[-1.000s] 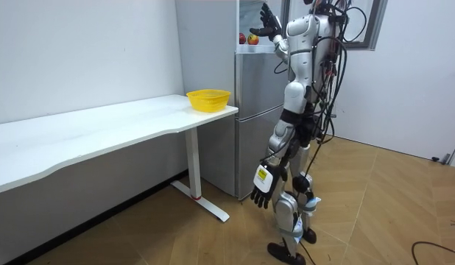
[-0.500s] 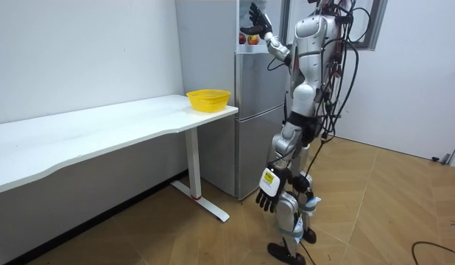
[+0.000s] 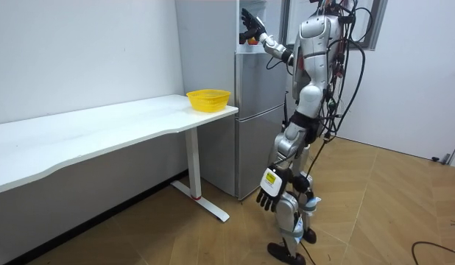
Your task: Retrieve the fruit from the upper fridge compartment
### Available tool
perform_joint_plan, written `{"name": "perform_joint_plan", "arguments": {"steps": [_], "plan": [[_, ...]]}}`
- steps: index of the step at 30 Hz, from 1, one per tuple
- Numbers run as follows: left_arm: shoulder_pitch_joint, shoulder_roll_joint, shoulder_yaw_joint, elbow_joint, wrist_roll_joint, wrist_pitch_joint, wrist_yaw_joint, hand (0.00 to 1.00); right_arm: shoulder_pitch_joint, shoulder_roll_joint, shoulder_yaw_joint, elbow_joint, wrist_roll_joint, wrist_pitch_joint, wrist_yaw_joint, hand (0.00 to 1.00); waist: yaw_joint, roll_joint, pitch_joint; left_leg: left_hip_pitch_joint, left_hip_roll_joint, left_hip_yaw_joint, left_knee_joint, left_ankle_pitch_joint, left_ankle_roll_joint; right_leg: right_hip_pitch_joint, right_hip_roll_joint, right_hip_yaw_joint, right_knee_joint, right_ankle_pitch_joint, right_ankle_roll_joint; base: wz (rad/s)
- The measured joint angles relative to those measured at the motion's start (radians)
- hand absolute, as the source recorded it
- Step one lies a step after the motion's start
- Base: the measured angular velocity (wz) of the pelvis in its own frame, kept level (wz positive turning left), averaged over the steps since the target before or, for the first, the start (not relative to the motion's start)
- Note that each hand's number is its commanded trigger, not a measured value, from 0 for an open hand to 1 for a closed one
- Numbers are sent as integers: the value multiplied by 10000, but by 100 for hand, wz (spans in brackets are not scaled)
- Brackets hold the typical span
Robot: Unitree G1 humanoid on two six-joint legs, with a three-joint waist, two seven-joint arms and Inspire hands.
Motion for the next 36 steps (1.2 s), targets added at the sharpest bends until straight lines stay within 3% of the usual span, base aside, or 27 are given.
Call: {"name": "perform_joint_plan", "arguments": {"steps": [4,11,18,22,26,34,35,36], "plan": [[6,76,-5,-71,-14,0,-1,0,-1,-89,0,240,27,54,44,0,-25,-55,-19,12,-52,-117,7,14,18,47,-32,-130,-2,0,1,8],[50,347,1,-400,3,4,-192,0,-299,-171,35,865,93,130,382,0,-3,-144,15,-4,-69,-132,12,23,29,55,-16,-132,-3,0,1,0],[52,403,-5,-412,1,4,-195,0,-317,-497,320,1059,129,119,689,0,-2,-128,24,-9,-74,-133,-59,24,33,49,1,-136,-1,1,2,0],[38,364,-4,-412,2,24,-204,0,-756,-706,378,2018,400,117,1098,0,-59,-94,37,-12,-71,-122,-66,24,33,49,1,-125,-2,1,2,0],[-51,366,-18,-421,-1,299,-217,0,-1307,-900,389,2951,799,289,1624,0,-62,-105,20,-25,-73,-137,-135,24,33,54,11,-138,-1,1,2,0],[-90,378,-41,-410,-9,802,-410,0,-1451,-1330,799,3642,1540,466,2151,0,-56,-231,-61,20,-67,-177,-14,24,32,168,-35,-287,-5,1,2,3],[-95,401,-62,-399,-19,811,-410,0,-1543,-1432,940,3933,1595,473,2250,17,-54,-227,-50,68,-69,-199,-1,24,33,230,-35,-313,-10,1,2,5],[-95,411,-61,-399,-17,823,-410,0,-1567,-1464,985,4034,1601,509,2307,51,-65,-198,-27,102,-69,-200,-1,24,32,263,-38,-324,-12,1,3,4]]}}
